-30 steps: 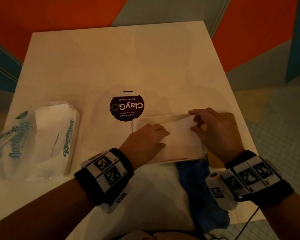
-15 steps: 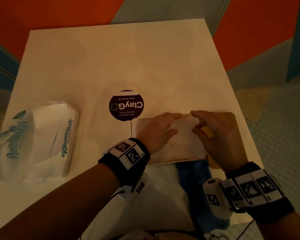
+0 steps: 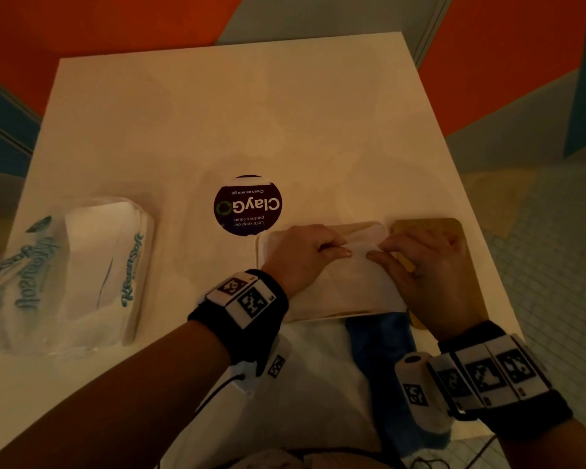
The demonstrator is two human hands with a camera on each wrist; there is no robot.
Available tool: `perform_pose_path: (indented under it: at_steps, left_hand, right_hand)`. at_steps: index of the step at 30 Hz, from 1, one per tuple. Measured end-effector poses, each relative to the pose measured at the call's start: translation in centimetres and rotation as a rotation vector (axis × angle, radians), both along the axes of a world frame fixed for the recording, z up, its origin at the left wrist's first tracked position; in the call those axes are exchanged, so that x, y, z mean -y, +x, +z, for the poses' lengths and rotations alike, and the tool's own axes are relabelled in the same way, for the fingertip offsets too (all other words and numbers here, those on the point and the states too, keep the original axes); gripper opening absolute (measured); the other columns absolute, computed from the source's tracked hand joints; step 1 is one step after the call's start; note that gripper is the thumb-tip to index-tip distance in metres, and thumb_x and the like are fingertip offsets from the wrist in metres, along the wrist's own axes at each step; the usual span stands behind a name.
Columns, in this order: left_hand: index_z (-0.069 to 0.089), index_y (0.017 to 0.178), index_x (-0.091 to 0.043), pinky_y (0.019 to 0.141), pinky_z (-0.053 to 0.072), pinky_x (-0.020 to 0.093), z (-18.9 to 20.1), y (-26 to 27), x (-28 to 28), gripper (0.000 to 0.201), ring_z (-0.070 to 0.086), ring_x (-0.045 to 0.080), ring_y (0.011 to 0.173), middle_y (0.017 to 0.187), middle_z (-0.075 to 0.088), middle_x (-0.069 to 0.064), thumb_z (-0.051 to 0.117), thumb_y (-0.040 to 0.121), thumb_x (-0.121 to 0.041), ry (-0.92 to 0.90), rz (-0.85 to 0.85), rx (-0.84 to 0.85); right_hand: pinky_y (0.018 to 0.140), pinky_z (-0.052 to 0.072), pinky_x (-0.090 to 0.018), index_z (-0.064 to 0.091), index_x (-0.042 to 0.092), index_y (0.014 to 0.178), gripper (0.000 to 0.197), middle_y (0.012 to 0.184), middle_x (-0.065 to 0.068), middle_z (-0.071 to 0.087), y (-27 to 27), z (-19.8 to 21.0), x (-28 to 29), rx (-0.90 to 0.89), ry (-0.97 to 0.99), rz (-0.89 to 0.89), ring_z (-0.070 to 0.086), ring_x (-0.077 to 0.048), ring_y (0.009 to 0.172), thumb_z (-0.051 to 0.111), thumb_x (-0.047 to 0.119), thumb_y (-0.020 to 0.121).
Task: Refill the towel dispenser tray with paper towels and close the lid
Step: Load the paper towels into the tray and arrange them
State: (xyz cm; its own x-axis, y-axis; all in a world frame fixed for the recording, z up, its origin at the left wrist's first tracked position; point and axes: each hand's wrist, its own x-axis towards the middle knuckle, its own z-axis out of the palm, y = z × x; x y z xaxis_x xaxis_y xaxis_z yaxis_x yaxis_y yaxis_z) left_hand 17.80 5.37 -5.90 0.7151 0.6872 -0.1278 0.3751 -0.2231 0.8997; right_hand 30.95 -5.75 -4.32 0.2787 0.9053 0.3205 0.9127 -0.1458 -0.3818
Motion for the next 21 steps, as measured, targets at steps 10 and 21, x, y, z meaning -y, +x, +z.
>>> perform_pose_path:
  at_steps: [10,21]
  left_hand:
    - [0.066,0.093,-0.003,0.061,0.041,0.009,-0.1,-0.2,-0.6,0.015,0.051,0.0,0.062,0.069,0.056,-0.01,0.061,0.082,-0.012,-0.113,0.114,-0.049]
    - [0.051,0.11,-0.012,0.083,0.035,0.009,0.4,-1.0,3.1,0.054,0.042,0.011,0.103,0.116,0.043,0.0,0.077,0.066,-0.029,0.223,-0.306,-0.094]
  right_hand:
    - [0.076,0.048,-0.037,0.065,0.015,0.106,0.03,0.069,0.017,0.057,0.8,0.9,0.6,-0.535,-0.248,-0.061,0.055,-0.005,0.065,0.067,0.024,0.077]
    - [0.059,0.05,-0.025,0.058,0.023,0.092,0.025,0.07,-0.003,0.066,1.1,0.3,-0.3,-0.969,-0.283,-0.268,0.063,-0.013,0.068,0.073,0.018,0.073]
